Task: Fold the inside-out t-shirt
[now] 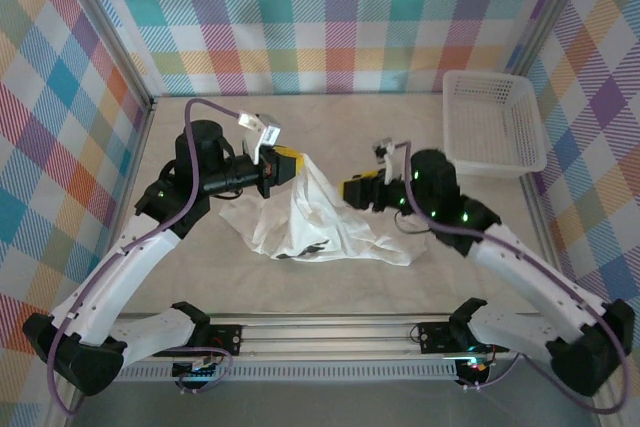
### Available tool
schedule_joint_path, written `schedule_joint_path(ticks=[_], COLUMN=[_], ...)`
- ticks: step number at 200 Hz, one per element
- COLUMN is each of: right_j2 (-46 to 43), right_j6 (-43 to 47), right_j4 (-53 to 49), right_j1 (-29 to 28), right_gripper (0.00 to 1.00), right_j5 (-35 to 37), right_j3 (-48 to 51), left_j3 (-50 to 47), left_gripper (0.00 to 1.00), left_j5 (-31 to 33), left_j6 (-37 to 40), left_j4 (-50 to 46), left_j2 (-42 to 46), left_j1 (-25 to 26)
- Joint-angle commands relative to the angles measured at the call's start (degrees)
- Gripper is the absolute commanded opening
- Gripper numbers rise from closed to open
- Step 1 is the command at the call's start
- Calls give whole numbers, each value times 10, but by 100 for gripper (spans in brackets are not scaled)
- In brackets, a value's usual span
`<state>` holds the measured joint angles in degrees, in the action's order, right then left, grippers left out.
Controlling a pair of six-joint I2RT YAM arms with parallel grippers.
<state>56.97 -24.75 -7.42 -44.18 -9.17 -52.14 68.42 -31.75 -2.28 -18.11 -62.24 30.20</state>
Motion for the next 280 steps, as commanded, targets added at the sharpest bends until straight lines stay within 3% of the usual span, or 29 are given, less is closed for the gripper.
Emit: schedule_joint_path(ticks=[1,14,41,60,87,126,169,195,230,246,266,280], right_j2=[-1,31,88,116,144,124,67,88,101,68,28,23], right_j6=[37,89,143,179,229,123,17,35,65,73,54,40], right_j4=[81,87,110,109,116,-61,-131,-171,-208,-150,-57,-18], right_j1=[-104,-137,-146,-145,-137,-89,-4,29,32,31,26,-1], right_gripper=[61,66,76,76,75,62,40,38,47,53,68,74], right_j5=[252,295,313,381,391,321,199,159,127,52,-55,-58], right_j3=[10,-15,-63,-81,-80,-124,-55,-49,-73,-47,-14,-15], left_j3=[12,17,32,40,39,42,40,47,47,49,52,57], left_gripper=[0,0,0,0,0,0,0,0,0,0,0,0], left_j5=[16,18,26,31,34,42,32,30,30,31,25,22], left_j6=[-24,-26,-28,-33,-40,-33,-37,-38,-38,-37,-45,-46], left_j4=[-12,-14,-31,-38,-35,-53,-38,-36,-39,-39,-27,-24], left_j2=[-12,-20,-35,-38,-41,-48,-53,-56,-58,-69,-83,-91], left_j1=[8,10,14,14,14,14,14,15,15,15,16,18])
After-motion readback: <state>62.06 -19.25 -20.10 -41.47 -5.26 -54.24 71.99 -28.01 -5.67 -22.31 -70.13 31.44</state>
